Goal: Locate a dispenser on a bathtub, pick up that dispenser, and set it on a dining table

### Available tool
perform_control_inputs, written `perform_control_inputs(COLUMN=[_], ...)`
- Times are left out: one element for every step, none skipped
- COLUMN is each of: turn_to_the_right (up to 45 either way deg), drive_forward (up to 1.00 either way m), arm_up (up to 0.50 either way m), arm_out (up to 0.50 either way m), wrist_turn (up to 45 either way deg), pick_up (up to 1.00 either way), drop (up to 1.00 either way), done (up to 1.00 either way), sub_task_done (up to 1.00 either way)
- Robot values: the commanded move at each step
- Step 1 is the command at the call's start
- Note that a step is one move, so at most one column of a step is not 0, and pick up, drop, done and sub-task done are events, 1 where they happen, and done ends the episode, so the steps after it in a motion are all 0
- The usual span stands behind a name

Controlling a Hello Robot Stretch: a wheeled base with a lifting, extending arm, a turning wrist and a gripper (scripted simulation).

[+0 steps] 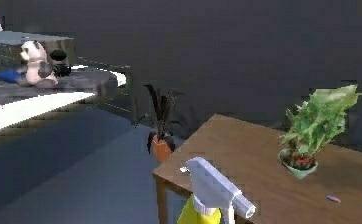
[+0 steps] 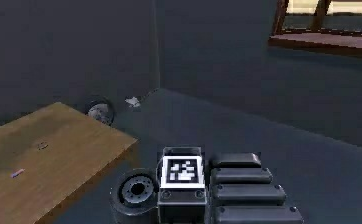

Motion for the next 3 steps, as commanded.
perform_control_inputs(turn_to_the_right=[45.0,27.0,-45.0], drive_forward=[0.00,0.00,0.00], arm_up=[0.00,0.00,0.00], arm_out=[0.00,0.00,0.00], wrist_turn=[0.0,0.0,0.0], pick_up=[0.00,0.00,0.00], drop=[0.00,0.00,0.00], done=[0.00,0.00,0.00], sub_task_done=[0.00,0.00,0.00])
